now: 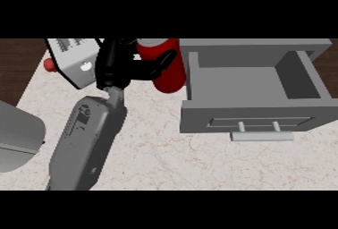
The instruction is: Pick up the can, place it into the drawer and close the drawer
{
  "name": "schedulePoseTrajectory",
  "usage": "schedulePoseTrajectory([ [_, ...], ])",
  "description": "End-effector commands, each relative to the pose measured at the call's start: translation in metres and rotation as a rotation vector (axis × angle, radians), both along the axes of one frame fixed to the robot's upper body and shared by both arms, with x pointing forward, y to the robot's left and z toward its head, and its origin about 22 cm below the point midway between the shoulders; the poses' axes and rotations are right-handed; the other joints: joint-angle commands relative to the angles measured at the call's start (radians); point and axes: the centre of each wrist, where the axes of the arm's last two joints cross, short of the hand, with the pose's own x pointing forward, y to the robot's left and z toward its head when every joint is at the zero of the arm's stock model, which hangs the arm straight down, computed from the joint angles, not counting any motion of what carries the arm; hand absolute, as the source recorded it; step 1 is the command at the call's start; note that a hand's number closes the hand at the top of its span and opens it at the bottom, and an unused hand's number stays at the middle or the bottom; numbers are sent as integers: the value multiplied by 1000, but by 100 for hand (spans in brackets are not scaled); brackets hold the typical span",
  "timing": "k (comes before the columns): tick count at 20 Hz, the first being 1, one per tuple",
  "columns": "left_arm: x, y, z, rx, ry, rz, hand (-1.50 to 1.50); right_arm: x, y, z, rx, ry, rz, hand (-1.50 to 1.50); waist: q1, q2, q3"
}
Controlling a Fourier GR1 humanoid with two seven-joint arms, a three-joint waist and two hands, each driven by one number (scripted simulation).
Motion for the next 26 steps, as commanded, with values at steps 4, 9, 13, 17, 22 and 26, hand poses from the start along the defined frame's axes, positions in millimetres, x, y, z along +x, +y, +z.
schedulePoseTrajectory([
  [4, 16, -42, 25, 32, -5, -9, 150, 10, 1, -13, 18, 10, 15, -150, -6, 1, 0],
  [9, 25, -62, 48, 21, -14, -2, 150, 24, 0, 2, 6, -14, -2, -150, -4, 3, 0],
  [13, 40, -74, 45, 55, -5, 6, 150, 15, 19, 0, 19, -4, 24, -150, -20, 5, 0],
  [17, 51, -89, 67, 42, 9, -2, 150, 16, 15, 9, 6, -3, 36, -150, -26, 7, 0],
  [22, 48, -110, 72, 68, 19, -24, 150, 22, 7, -1, 14, -3, 27, -150, -27, 7, 0],
  [26, 50, -119, 64, 80, 12, -22, 150, 41, 6, 6, 12, -23, 30, -150, -36, 11, 1],
])
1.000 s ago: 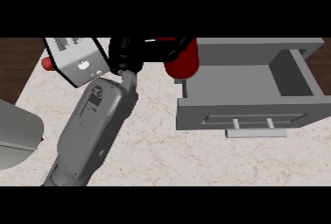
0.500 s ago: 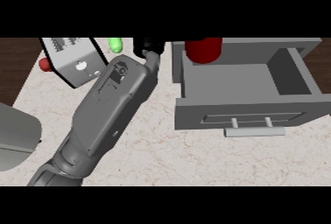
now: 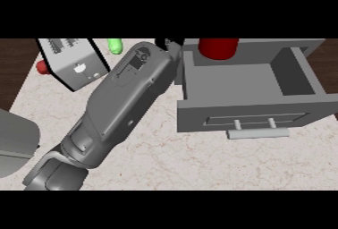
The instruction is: Pick up the can, place it into the drawer and close the drawer
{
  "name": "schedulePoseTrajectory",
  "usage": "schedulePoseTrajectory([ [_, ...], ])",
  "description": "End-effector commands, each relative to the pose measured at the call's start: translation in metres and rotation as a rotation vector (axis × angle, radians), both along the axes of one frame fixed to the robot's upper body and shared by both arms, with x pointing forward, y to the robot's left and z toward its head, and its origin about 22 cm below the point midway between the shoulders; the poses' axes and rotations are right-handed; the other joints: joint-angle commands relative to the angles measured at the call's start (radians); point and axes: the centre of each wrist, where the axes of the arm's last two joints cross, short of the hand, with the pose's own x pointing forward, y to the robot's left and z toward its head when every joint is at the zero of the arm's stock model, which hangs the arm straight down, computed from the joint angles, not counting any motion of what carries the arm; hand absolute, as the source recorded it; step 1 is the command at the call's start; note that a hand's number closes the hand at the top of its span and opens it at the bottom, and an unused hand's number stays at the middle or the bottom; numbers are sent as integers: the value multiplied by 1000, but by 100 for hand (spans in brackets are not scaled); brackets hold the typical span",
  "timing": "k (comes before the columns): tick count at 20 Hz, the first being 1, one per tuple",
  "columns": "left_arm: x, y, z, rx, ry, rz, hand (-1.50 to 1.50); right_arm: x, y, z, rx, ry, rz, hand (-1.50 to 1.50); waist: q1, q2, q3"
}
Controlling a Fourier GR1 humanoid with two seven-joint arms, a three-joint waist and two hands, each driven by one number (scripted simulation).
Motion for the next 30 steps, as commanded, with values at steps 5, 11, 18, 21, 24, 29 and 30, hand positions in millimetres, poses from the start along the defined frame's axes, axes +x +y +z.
schedulePoseTrajectory([
  [5, -1, -20, -4, 35, 15, 5, 150, 6, -5, -1, -19, 9, -1, -150, -10, 0, 1],
  [11, 0, -31, -1, 61, 37, 34, 150, 9, 3, -2, 13, -15, 31, -150, -27, 4, 1],
  [18, -1, -25, -36, 108, 70, 62, 150, 3, -7, 7, -23, -17, 6, -150, -41, 5, 1],
  [21, -1, -25, -43, 124, 80, 59, -150, 13, -4, -6, -13, 4, 37, -150, -34, 7, 1],
  [24, 3, -24, -42, 136, 91, 106, -150, 10, 2, -1, 4, -24, 26, -150, -48, 10, 2],
  [29, 0, -33, -32, 141, 92, 150, -150, 11, 3, 14, -4, -9, 52, -150, -52, 9, 1],
  [30, 4, -25, -44, 146, 99, 149, -150, 14, 0, 4, -5, -2, 40, -150, -48, 12, 1],
])
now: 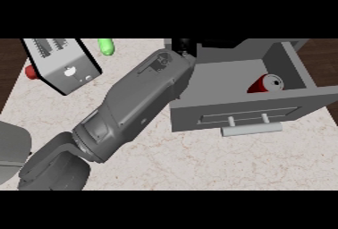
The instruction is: Pick up the can, place it into the drawer and close the drawer
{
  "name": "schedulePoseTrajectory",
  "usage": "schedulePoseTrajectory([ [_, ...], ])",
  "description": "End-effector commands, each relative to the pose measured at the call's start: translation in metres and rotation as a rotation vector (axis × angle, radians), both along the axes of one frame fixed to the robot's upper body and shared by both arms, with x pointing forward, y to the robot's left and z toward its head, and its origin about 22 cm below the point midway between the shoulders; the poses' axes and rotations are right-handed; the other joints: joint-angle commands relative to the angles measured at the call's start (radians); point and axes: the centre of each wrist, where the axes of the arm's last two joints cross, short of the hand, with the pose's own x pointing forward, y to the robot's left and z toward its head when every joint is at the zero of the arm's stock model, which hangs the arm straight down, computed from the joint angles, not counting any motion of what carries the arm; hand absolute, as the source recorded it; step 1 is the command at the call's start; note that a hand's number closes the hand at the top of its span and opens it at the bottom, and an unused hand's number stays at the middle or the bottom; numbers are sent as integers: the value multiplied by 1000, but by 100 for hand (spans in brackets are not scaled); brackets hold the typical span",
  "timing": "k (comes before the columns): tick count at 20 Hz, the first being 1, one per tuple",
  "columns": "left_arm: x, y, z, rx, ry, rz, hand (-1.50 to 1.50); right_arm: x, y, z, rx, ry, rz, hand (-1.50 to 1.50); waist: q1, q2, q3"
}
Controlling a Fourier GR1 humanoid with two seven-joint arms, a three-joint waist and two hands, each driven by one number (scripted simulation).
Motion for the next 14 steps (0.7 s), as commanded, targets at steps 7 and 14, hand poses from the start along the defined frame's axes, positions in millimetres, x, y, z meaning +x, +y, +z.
schedulePoseTrajectory([
  [7, -3, 6, -26, 5, -13, 44, -150, -1, -6, -3, -2, -9, 20, -150, -10, 2, 0],
  [14, 1, 1, -3, -69, -44, 14, -150, 0, 7, 46, -342, -142, -11, -150, 2, 4, -1],
])
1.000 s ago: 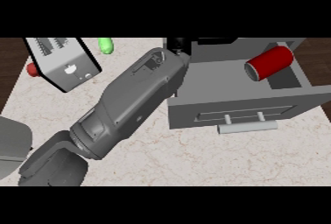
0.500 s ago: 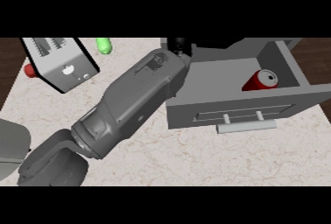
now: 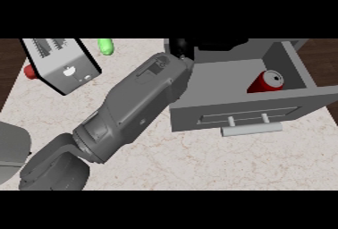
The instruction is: Pick up the can, place it into the drawer and close the drawer
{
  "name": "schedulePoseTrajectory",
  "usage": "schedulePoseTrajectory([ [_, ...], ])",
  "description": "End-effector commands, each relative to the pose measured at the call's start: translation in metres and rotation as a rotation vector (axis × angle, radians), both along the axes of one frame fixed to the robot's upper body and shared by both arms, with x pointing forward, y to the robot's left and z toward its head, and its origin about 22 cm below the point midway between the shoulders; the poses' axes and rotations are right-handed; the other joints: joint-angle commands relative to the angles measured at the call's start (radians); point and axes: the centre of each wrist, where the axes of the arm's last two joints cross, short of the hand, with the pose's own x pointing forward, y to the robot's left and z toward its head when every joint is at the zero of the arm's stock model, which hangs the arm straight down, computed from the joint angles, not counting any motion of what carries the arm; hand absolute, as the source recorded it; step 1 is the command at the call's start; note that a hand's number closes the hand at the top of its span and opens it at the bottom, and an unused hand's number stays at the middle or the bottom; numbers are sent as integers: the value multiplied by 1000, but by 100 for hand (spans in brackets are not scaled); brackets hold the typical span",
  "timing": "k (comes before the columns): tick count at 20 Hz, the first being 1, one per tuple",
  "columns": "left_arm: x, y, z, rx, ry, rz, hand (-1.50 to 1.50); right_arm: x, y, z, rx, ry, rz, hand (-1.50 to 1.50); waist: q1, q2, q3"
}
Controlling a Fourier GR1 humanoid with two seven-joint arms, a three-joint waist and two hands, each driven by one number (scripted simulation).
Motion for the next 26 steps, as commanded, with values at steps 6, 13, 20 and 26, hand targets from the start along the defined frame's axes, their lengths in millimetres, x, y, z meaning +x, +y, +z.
schedulePoseTrajectory([
  [6, -4, -9, 14, -44, -68, -35, -150, 14, 22, 24, -271, -145, 40, -150, 27, -3, 0],
  [13, 1, -6, 17, -29, -109, -18, -150, 44, 52, 34, -466, -161, 33, -150, 65, 1, -1],
  [20, 0, -11, 32, -84, -65, -22, -150, 88, 72, 33, -643, -142, 19, -150, 90, -13, -2],
  [26, -4, -8, 24, -51, -42, -19, -150, 139, 120, -1, -728, -160, 7, -150, 111, -18, -1],
])
